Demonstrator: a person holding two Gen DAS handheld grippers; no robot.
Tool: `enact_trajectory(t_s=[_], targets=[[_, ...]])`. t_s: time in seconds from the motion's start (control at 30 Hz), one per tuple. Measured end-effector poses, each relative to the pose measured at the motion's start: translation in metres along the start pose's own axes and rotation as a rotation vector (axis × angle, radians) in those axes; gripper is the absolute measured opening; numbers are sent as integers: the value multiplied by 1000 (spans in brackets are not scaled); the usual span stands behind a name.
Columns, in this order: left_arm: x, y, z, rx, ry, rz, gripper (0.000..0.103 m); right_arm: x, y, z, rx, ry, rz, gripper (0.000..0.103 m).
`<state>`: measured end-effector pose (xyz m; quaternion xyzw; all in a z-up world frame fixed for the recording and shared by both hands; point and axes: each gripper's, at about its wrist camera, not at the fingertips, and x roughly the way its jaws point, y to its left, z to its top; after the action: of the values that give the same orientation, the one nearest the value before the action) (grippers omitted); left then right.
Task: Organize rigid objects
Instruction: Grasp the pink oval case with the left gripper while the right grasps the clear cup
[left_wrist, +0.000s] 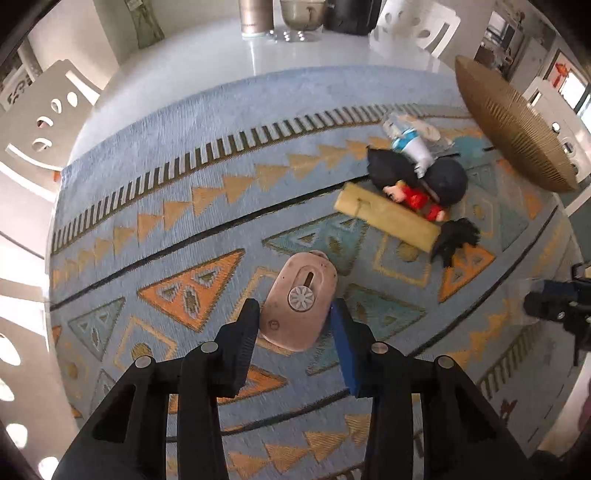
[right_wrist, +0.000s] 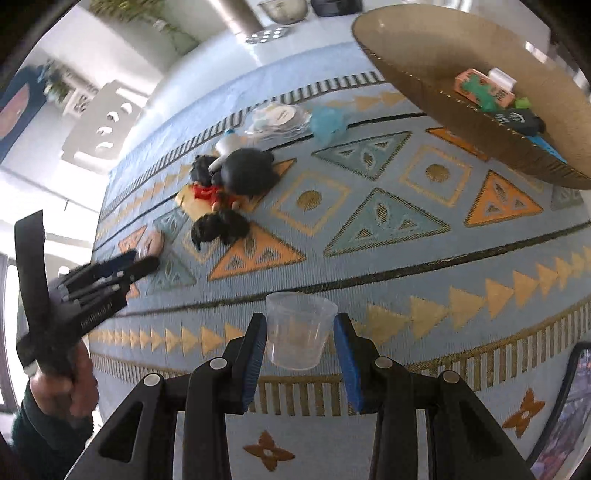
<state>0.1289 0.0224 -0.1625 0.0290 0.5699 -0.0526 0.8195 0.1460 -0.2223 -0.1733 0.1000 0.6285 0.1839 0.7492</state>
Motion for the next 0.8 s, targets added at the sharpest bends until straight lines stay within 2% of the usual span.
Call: enact_trajectory(t_s=[0.13, 0.27, 0.37, 0.53, 0.6, 0.67, 0.8], targets=[[-17, 3, -9, -22, -24, -31, 37, 1, -8, -11, -17, 14, 31, 36], [-25, 10, -15, -30, -27, -27, 37, -5, -12, -25, -20, 16, 27, 38], [-27, 5, -20, -48, -14, -32, 37, -5, -13, -27, -24, 28, 2, 45], [-26, 0, -18, -41, -8, -36, 37, 10, 5, -20, -79, 37, -37, 46], [-28, -7, -13, -28, -16, -35, 37, 13, 14, -18, -106, 23, -61, 46], [-29, -13, -7, -20, -25, -39, 37, 13, 20, -19, -120, -7, -76, 38], [-41, -24, 4, -2, -50, -59, 37, 2, 28, -22, -117, -71, -67, 37]])
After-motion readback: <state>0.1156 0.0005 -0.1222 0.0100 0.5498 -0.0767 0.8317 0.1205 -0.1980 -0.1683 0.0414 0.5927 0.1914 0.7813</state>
